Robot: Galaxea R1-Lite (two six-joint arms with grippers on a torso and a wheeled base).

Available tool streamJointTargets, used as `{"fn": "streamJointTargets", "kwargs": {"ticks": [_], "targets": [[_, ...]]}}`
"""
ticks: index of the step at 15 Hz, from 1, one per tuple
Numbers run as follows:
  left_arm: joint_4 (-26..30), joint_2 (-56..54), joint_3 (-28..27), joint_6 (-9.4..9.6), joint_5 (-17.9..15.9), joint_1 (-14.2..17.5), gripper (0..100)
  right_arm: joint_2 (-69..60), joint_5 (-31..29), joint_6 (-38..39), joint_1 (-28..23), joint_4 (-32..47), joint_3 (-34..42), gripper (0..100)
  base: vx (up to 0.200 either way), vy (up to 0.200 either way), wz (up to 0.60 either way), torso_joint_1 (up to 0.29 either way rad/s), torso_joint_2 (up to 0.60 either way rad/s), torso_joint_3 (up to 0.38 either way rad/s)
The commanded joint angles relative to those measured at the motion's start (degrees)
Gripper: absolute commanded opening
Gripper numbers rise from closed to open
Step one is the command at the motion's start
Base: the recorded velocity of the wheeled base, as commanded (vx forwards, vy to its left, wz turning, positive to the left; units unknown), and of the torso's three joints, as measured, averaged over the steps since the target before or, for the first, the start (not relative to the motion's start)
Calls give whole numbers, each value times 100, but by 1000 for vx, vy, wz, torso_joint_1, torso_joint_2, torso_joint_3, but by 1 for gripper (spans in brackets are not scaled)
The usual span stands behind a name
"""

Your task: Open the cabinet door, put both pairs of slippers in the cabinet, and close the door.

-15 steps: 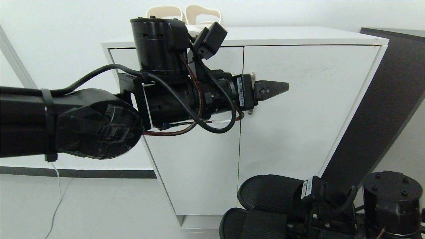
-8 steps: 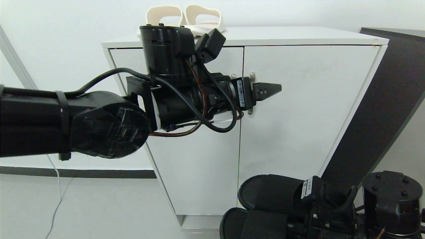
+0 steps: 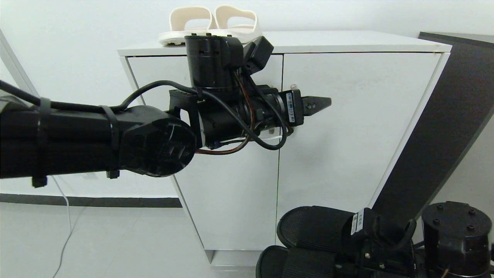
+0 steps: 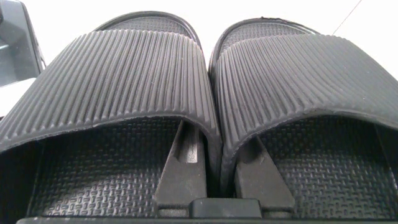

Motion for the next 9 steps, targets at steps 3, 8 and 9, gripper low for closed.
{"fn": "streamJointTargets", "kwargs": {"ticks": [3,8,9], "targets": [[2,-192,220,-10,-8,-3,0,-21,6,-1,70,-3,30,0,0,0,0,0,0,0],[2,-640,615,-1,-8,-56,0,-109,6,-1,316,-3,118,0,0,0,0,0,0,0],[2,-754,721,-1,-8,-82,0,-117,6,-1,316,-3,127,0,0,0,0,0,0,0]]}}
